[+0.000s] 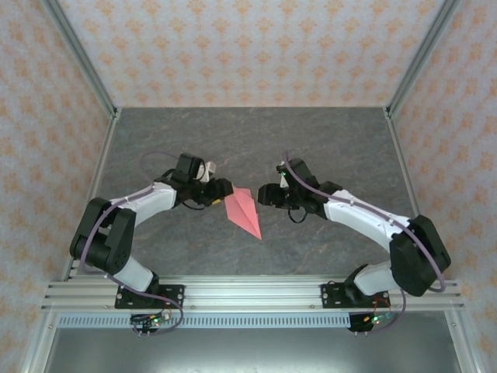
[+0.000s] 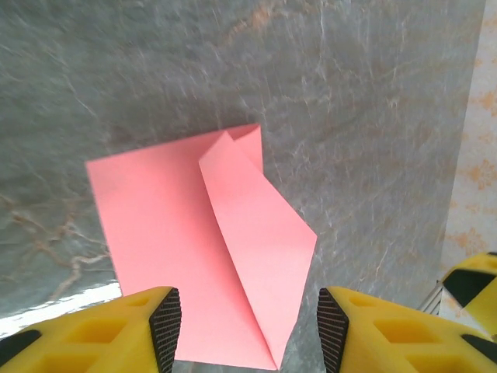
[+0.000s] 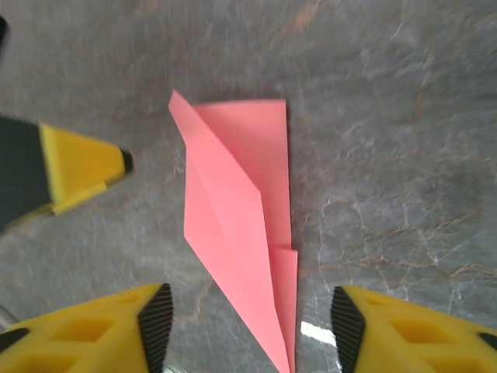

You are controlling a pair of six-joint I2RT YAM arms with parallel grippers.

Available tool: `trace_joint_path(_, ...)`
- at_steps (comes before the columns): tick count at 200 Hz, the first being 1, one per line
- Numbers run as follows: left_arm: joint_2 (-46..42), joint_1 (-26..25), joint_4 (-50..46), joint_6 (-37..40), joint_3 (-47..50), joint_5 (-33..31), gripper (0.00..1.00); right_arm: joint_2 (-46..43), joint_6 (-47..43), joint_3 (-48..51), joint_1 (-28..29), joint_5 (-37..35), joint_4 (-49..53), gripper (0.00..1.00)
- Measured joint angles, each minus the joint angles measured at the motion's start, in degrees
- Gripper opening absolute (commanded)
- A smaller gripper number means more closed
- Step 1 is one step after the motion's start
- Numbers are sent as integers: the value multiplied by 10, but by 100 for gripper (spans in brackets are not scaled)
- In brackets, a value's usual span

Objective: Fold a paper plane with a square sheet of paper (fold left side to right side)
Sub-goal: Fourth fold the wing at the center of the table, then turn over the paper at the center of the table.

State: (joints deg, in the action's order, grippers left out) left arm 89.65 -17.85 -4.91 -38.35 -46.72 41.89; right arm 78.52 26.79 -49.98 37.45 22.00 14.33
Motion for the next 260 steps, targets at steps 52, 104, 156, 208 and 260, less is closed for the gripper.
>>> trace_joint_path(52,80,-20,52,-29,-10,-2,50,-29,7,29,0,-19,-18,67)
trace_joint_path(104,124,-28,75,-45,-48,7,37,-32,15,44,-3,-17,-29,74)
trace_joint_path(156,144,-33,95,-52,-71,13,14,-62,61,108,-73,60,-103,100)
trace_joint_path(208,101,-34,59,-46,-94,11,7,-64,133,186,-186,207,-241,100)
trace_joint_path(260,-17,-26,12,-36,-171,11,7,-44,158,173,-195,337,-338,100)
